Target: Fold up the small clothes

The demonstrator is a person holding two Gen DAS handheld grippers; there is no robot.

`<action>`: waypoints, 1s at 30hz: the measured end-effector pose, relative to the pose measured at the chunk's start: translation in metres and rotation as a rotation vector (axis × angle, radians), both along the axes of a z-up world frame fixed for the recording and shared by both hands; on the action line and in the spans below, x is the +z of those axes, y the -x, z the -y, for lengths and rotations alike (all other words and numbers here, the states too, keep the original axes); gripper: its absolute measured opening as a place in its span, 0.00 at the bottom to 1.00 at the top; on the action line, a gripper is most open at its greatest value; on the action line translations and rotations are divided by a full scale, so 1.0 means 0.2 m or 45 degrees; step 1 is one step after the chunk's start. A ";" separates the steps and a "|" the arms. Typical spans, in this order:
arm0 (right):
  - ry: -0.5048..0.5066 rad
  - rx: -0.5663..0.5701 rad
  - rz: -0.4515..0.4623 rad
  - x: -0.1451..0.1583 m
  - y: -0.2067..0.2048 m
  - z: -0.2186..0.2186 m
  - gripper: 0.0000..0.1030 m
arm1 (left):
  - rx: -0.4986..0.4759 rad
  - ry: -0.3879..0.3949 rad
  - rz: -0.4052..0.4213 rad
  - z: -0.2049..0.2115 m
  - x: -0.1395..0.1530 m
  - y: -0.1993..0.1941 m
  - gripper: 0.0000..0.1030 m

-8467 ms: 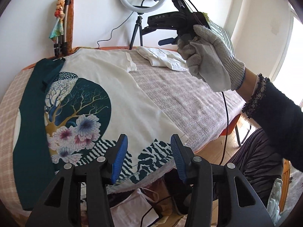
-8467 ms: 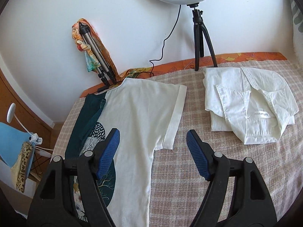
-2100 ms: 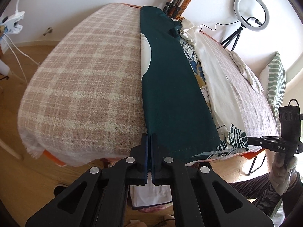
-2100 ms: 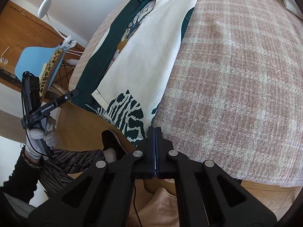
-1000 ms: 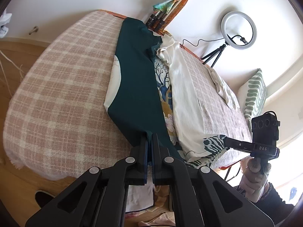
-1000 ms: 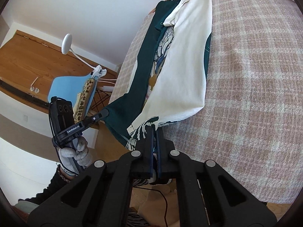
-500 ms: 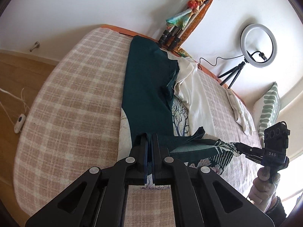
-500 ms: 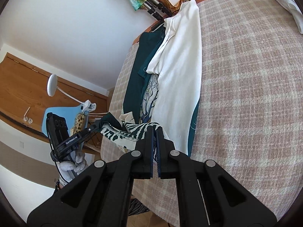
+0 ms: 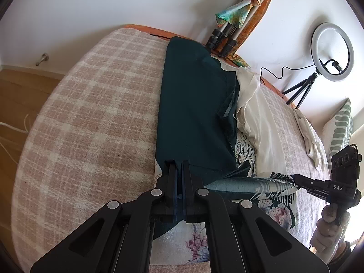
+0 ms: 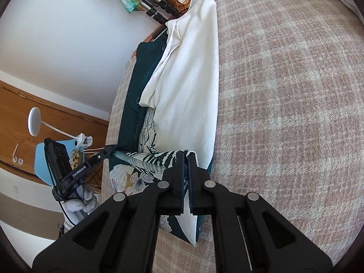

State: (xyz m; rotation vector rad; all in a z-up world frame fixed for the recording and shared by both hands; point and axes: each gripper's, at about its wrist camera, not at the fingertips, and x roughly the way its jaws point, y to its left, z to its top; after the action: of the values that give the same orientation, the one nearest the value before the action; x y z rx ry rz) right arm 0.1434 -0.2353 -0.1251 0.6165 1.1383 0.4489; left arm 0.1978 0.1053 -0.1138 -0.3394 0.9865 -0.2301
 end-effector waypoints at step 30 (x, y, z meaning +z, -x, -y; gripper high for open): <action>0.319 0.029 0.358 0.59 -0.02 0.02 0.43 | -0.056 -0.193 0.305 -0.08 0.57 -0.04 0.21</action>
State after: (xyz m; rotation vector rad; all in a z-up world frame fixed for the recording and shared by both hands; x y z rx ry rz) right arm 0.1477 -0.2399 -0.0070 0.3106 0.9155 0.3907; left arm 0.2052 0.1213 0.0000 -0.1473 0.7697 -0.2287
